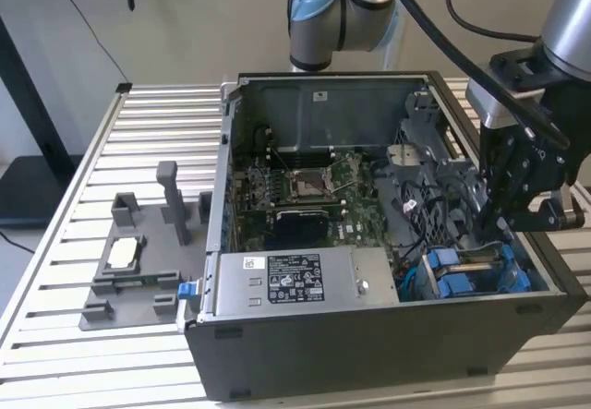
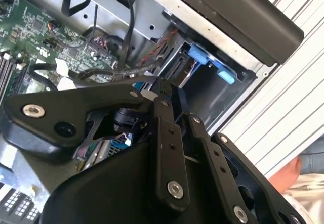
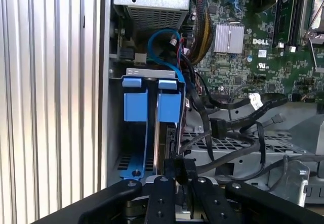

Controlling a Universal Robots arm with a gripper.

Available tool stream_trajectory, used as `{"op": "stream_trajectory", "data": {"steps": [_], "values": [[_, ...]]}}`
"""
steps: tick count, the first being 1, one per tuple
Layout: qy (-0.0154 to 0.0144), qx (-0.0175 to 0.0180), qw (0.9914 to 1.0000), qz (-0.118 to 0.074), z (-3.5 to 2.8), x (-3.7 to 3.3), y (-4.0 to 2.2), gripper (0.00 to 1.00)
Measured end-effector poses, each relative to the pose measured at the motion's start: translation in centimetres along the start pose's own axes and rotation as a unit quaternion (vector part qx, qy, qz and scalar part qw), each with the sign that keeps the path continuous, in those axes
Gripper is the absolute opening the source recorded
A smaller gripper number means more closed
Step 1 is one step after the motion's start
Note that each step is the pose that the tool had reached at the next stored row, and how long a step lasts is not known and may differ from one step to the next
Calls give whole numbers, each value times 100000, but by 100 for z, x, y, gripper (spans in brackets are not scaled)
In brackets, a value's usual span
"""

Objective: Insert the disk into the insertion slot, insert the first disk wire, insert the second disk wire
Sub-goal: 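Insert the first disk wire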

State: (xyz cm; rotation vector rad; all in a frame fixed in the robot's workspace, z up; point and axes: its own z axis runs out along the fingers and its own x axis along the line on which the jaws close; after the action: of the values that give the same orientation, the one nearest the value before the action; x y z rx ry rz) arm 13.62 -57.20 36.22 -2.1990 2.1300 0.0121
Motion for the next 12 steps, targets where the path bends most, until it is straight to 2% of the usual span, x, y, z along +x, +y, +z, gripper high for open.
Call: {"op": "stream_trajectory", "data": {"steps": [3,6,12], "values": [[-76,-145,100000,18,11,2,-12,19],[-298,-151,99999,100,30,11,-23,19],[-1176,-95,99991,555,86,32,-55,19]]}}
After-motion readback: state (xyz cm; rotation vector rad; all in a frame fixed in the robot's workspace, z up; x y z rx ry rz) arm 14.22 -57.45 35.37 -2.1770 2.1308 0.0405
